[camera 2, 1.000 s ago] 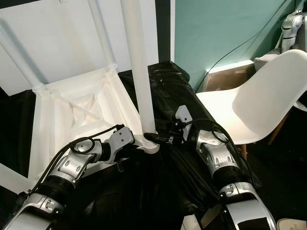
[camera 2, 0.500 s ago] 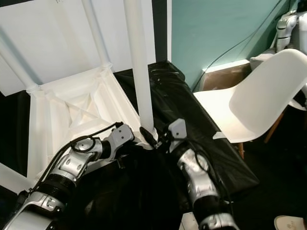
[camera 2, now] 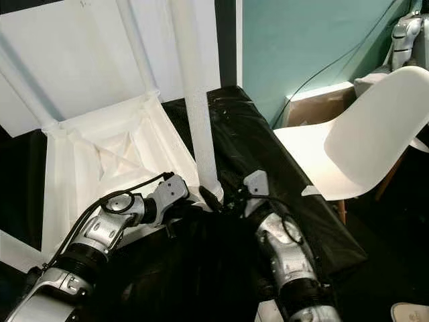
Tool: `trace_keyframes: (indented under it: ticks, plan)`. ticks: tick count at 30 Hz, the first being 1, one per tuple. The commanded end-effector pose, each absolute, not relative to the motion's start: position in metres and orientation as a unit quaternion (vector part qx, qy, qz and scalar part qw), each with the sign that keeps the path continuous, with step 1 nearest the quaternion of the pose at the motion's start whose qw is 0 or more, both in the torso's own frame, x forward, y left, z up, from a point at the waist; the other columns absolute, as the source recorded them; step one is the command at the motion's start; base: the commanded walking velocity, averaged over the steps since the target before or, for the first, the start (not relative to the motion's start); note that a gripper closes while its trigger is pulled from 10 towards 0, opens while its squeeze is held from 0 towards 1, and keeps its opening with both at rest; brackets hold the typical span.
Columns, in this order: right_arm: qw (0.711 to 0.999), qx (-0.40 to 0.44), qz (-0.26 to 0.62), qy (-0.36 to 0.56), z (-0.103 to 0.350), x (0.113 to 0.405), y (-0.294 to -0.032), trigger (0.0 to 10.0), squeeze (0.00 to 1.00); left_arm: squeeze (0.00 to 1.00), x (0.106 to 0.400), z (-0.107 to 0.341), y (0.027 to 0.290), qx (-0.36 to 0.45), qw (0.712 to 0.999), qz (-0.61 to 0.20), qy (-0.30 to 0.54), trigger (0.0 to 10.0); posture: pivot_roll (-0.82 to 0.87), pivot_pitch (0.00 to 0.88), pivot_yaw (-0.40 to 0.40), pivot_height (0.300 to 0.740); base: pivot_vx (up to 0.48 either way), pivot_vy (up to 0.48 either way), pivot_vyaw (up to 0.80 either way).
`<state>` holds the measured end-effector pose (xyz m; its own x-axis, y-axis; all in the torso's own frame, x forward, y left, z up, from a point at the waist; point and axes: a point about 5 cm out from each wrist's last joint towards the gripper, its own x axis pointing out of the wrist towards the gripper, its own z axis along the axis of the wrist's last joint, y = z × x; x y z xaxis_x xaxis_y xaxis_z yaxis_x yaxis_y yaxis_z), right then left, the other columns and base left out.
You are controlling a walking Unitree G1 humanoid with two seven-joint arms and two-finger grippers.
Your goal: Building children table
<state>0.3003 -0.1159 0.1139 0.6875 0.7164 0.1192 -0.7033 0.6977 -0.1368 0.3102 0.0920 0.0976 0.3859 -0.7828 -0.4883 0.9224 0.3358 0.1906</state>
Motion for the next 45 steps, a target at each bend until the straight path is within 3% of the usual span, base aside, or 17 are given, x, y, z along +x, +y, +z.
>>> trace_keyframes:
  ticks: [1,9,20,31,35,36,38,39,42,43,44,45]
  plan:
    - [0.905,-0.056,0.413,-0.084,0.12,0.306,-0.115,10.0,0.0,0.0,0.295,0.063,0.096,0.207,0.787,-0.536,0.226,10.0,-0.03,0.0,0.064,0.74,0.0,0.0,0.0]
    - [0.902,-0.072,0.419,-0.07,0.136,0.326,-0.127,10.0,0.0,0.0,0.297,0.065,0.093,0.206,0.79,-0.534,0.22,10.0,-0.01,0.0,0.049,0.74,0.0,0.0,0.0]
    - [0.909,-0.037,0.413,-0.053,0.121,0.319,-0.121,10.0,0.0,0.0,0.293,0.062,0.103,0.204,0.792,-0.529,0.227,10.0,0.0,0.0,0.051,0.74,0.0,0.0,0.65]
    - [0.915,-0.045,0.398,-0.049,0.117,0.316,-0.122,10.0,0.0,0.0,0.299,0.065,0.091,0.206,0.785,-0.541,0.219,10.0,-0.05,0.0,0.071,0.74,0.0,0.0,0.0]
    - [0.895,-0.09,0.431,-0.072,0.126,0.314,-0.124,10.0,0.0,0.0,0.297,0.064,0.088,0.207,0.781,-0.547,0.22,10.0,-0.07,0.0,0.074,0.74,0.0,0.0,0.0]
    - [0.881,-0.108,0.453,-0.078,0.129,0.313,-0.124,8.2,0.0,0.0,0.297,0.063,0.087,0.206,0.78,-0.548,0.22,10.0,-0.07,0.0,0.072,0.74,0.0,0.0,0.0]
    - [0.872,-0.119,0.468,-0.08,0.131,0.312,-0.125,8.2,0.0,0.0,0.297,0.063,0.087,0.206,0.78,-0.549,0.22,10.0,-0.07,0.0,0.071,0.74,0.0,0.0,0.0]
    - [0.86,-0.13,0.486,-0.082,0.134,0.312,-0.125,10.0,0.0,0.0,0.296,0.062,0.086,0.205,0.779,-0.55,0.22,10.0,-0.07,0.0,0.07,0.74,0.0,0.0,0.0]
    - [0.838,-0.147,0.519,-0.086,0.138,0.312,-0.125,10.0,0.0,0.0,0.296,0.061,0.085,0.204,0.778,-0.552,0.22,10.0,-0.07,0.0,0.069,0.74,0.0,0.0,0.0]
    - [0.827,-0.151,0.535,-0.085,0.14,0.314,-0.123,7.7,0.0,0.0,0.295,0.061,0.084,0.203,0.778,-0.552,0.22,10.0,-0.06,0.0,0.064,0.74,0.0,0.0,0.0]
    - [0.827,-0.151,0.535,-0.085,0.14,0.314,-0.123,7.7,0.0,0.0,0.295,0.061,0.084,0.203,0.778,-0.552,0.22,10.0,-0.06,0.0,0.064,0.74,0.0,0.0,0.0]
    - [0.819,-0.148,0.548,-0.08,0.142,0.316,-0.122,0.0,0.0,0.0,0.295,0.06,0.084,0.201,0.779,-0.552,0.22,10.0,-0.05,0.0,0.06,0.74,0.0,0.0,0.0]
